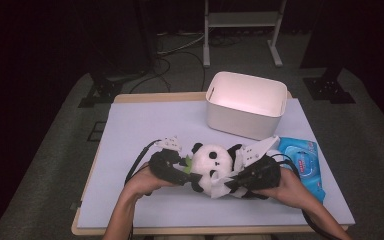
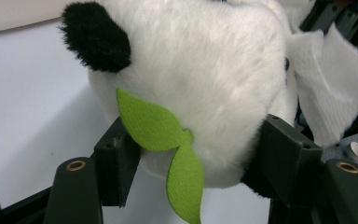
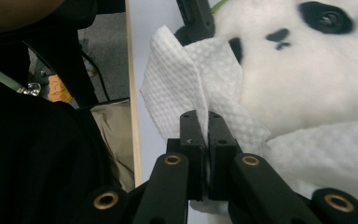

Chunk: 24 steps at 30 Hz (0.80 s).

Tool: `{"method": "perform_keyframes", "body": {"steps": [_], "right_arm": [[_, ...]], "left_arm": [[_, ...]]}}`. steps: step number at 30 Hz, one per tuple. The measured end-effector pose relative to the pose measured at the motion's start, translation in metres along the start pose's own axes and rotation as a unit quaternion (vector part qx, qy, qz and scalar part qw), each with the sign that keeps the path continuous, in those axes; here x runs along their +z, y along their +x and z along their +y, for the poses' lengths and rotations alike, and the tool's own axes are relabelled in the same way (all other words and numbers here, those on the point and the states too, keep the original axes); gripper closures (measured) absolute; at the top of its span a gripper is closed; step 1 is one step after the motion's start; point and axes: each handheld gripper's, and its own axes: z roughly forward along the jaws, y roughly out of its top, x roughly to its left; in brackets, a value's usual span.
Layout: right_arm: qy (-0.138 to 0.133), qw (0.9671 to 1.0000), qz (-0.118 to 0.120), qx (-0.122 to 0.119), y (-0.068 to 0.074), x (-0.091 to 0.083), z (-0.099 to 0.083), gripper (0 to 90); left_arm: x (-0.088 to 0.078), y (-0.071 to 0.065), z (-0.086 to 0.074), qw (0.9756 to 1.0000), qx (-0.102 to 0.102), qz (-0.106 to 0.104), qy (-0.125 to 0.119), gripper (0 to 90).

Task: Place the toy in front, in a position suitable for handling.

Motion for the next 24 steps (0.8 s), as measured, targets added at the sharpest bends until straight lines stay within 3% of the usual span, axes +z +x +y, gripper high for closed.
{"method": "perform_keyframes", "body": {"steps": [6,15,19,24], "right_arm": [[-0.016,0.9998,-0.012,0.003,-0.005,-0.011,0.008,86.6],[-0.024,0.9995,-0.017,-0.011,-0.013,-0.007,0.037,86.6],[-0.029,0.9993,-0.024,0.001,-0.022,-0.007,0.039,86.6],[-0.03,0.9984,-0.034,0.034,-0.038,-0.013,0.025,86.4]], "left_arm": [[0.0,-0.004,0.001,0.9998,0.021,-0.001,0.002,33.7],[0.0,-0.006,0.001,0.9989,0.046,0.001,0.007,33.8],[0.0,-0.006,-0.001,0.9988,0.049,0.001,0.01,33.8],[0.0,-0.006,-0.002,0.9988,0.049,-0.001,0.01,33.7]]}}
